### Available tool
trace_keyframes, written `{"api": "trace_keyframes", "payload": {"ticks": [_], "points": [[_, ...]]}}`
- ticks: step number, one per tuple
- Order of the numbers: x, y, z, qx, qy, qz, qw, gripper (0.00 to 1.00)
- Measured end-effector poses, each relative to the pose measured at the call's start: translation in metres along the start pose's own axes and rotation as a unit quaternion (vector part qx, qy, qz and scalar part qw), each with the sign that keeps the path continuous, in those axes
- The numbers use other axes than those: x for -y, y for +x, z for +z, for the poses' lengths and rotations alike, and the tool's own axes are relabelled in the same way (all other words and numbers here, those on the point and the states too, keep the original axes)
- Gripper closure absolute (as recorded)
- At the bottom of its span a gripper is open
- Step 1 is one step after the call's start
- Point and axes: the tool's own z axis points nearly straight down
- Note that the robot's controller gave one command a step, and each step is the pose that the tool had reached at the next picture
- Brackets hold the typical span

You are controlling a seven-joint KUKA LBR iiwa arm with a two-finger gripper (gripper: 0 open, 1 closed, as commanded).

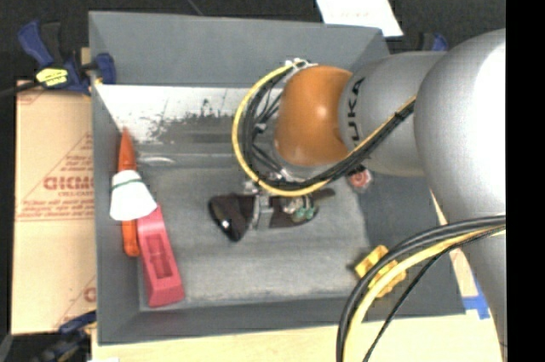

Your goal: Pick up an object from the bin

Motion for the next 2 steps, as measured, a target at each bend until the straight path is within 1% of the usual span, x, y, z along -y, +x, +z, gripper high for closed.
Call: {"api": "trace_keyframes", "payload": {"ticks": [2], "points": [[0.0000, 0.0000, 0.0000, 0.0000, 0.000, 0.000, 1.0000, 1.00]]}}
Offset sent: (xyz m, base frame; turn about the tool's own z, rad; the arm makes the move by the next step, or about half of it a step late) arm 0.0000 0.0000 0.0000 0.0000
